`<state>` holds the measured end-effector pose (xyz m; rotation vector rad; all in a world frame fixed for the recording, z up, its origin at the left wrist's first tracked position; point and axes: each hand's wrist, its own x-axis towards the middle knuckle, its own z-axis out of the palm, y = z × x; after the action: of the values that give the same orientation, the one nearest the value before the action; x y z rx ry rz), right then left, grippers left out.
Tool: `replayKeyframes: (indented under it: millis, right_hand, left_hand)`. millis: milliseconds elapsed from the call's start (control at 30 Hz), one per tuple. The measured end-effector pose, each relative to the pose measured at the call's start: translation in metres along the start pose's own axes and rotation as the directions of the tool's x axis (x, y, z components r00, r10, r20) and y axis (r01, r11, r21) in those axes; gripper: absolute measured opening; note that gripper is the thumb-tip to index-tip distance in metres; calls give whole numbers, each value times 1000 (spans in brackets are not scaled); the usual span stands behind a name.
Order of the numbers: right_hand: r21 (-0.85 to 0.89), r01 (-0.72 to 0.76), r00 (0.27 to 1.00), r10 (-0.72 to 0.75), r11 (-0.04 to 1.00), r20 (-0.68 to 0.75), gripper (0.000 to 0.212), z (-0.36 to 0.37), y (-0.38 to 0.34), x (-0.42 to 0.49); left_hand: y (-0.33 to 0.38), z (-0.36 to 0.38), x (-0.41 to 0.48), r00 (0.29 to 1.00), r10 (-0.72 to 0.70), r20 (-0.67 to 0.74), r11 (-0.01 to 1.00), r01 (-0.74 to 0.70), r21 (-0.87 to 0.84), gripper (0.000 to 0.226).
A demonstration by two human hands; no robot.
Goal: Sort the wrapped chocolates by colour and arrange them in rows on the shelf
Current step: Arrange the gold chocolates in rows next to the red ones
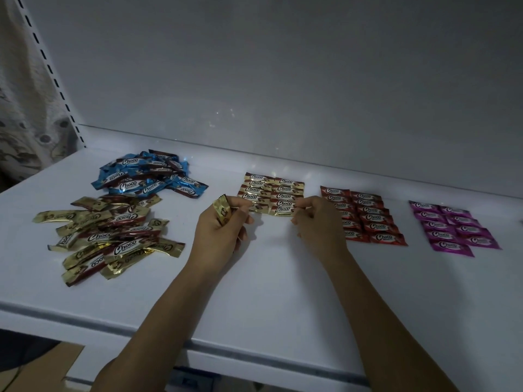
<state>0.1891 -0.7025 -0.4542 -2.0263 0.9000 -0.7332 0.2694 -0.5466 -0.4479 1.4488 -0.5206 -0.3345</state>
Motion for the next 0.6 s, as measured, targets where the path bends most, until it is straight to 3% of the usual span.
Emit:
replayKeyframes:
  millis: [100, 233, 367, 467, 600]
  right_hand:
    - [-237, 97, 995, -103, 967, -11, 18, -1, 1, -1]
    - [-364, 134, 987, -156, 922, -32, 21, -2, 3, -5]
    - [-535, 269, 947, -321, 801, -5, 11, -3, -3, -14]
    - [-610, 323, 929, -366, 723, 58, 13, 1, -3, -17]
    - [-627, 312, 935, -347, 714, 70, 15, 2, -1, -15]
  left_hand:
    - [0, 0, 0, 1000, 4, -1, 1000, -4, 25, 15]
    - [-1, -1, 0, 1000, 3, 0, 999, -3, 33, 16]
    - [0, 0, -1, 1000, -5, -11, 1000, 5, 9, 12]
    - [2, 1, -2, 1000, -16, -19, 1000, 16, -2, 12]
    - [4, 2, -3, 996, -86, -33, 994, 83, -76, 28]
